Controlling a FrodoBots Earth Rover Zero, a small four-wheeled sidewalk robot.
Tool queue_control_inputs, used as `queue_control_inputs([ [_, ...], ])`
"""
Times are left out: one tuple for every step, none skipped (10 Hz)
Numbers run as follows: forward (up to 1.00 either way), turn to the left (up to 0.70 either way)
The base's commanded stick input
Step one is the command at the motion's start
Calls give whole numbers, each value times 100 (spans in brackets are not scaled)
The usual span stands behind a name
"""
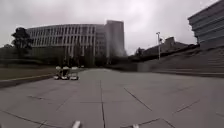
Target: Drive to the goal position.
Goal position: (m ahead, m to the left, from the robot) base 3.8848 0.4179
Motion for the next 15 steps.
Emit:
queue_control_inputs([
  [70, -1],
  [70, -1],
  [70, -1],
  [70, -1],
  [70, -1],
  [70, -1],
  [70, -1],
  [70, -1],
  [70, -2],
  [70, -3],
  [70, -3],
  [70, -1],
  [63, -1],
  [9, -1],
  [6, -1],
])
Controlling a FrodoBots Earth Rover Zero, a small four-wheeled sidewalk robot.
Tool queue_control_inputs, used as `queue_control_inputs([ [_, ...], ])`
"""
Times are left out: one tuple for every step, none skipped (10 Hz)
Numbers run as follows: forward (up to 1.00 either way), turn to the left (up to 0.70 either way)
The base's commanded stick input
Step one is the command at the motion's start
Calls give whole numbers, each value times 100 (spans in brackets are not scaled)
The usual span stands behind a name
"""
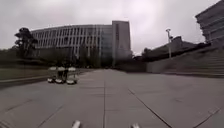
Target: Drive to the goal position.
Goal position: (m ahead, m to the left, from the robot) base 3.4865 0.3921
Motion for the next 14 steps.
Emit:
queue_control_inputs([
  [6, -1],
  [6, -1],
  [6, -1],
  [6, -1],
  [6, -1],
  [6, -1],
  [6, -1],
  [6, -1],
  [6, -1],
  [6, -1],
  [6, -1],
  [6, -1],
  [6, -1],
  [6, -1],
])
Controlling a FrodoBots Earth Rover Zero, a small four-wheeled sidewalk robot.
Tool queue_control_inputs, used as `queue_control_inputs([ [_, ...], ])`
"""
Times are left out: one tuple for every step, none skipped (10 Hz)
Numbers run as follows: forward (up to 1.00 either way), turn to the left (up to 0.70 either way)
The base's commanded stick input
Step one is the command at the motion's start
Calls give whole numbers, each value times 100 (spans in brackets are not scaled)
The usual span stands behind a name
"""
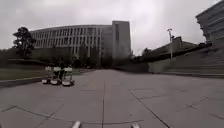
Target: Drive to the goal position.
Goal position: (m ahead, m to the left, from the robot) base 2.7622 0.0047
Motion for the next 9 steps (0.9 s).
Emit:
queue_control_inputs([
  [6, -1],
  [6, -1],
  [6, -1],
  [6, -1],
  [6, -1],
  [6, -1],
  [6, -1],
  [6, -1],
  [6, -1],
])
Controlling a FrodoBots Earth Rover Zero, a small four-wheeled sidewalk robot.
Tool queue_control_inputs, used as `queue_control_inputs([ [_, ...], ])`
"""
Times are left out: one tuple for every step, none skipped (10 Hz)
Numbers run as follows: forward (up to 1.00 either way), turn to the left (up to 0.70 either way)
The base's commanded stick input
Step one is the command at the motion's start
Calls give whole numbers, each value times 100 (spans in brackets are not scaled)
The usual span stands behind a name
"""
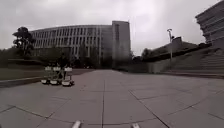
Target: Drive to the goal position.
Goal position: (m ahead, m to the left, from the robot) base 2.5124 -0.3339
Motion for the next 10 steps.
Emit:
queue_control_inputs([
  [6, -1],
  [6, -1],
  [6, -1],
  [6, -1],
  [9, -1],
  [69, -1],
  [70, -1],
  [70, -25],
  [70, -34],
  [70, -35],
])
